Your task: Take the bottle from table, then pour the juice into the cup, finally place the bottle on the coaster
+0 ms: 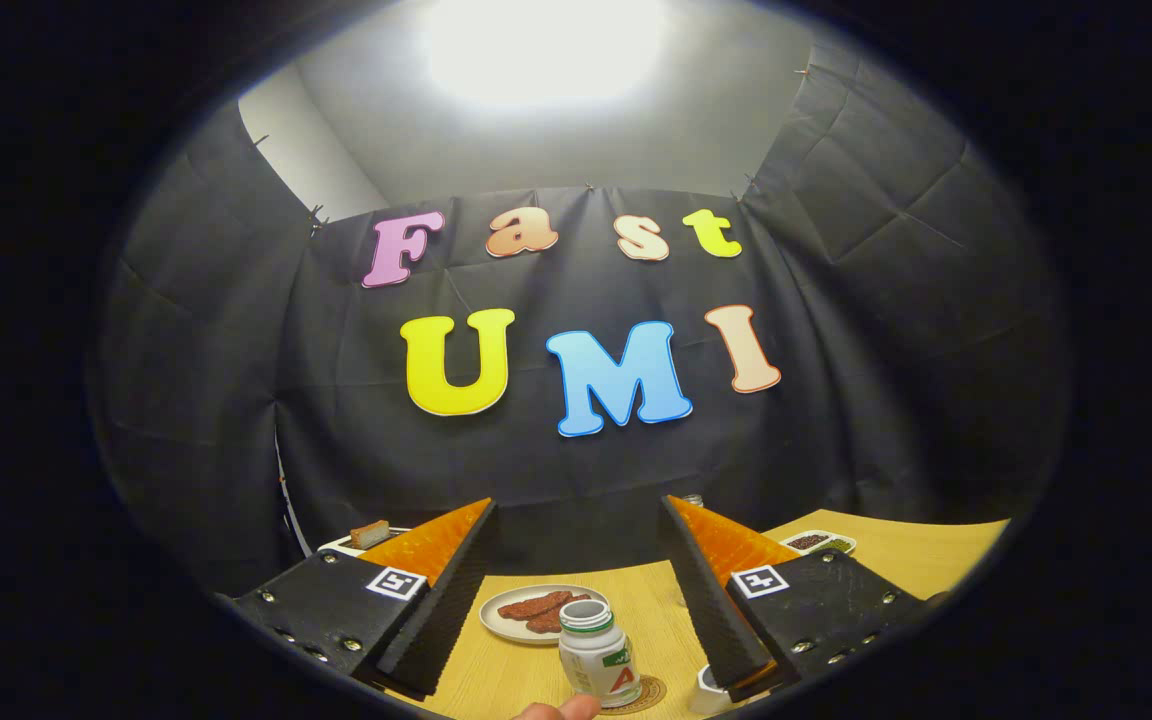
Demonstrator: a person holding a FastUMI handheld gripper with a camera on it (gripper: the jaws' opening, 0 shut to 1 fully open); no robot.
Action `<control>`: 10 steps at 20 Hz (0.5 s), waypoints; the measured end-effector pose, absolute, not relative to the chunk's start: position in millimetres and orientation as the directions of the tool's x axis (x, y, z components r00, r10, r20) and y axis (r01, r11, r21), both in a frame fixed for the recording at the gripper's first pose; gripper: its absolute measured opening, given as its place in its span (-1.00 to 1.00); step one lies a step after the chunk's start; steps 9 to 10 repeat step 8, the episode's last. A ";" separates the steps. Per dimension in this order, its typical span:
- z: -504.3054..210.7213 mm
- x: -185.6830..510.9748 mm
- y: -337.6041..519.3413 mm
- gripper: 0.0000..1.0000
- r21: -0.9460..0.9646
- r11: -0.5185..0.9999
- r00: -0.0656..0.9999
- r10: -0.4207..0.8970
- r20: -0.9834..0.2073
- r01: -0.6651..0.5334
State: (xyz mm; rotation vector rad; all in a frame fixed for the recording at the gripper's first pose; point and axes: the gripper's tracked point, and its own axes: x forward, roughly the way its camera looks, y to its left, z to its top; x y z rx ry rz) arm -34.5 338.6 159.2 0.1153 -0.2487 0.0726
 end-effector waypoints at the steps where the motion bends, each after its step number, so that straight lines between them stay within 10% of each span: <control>1: 158.9 -36.0 336.4 0.91 0.109 0.990 0.966 0.063 0.250 -0.093; 10: 156.8 -42.9 302.4 0.91 0.066 0.991 0.964 0.098 0.246 -0.117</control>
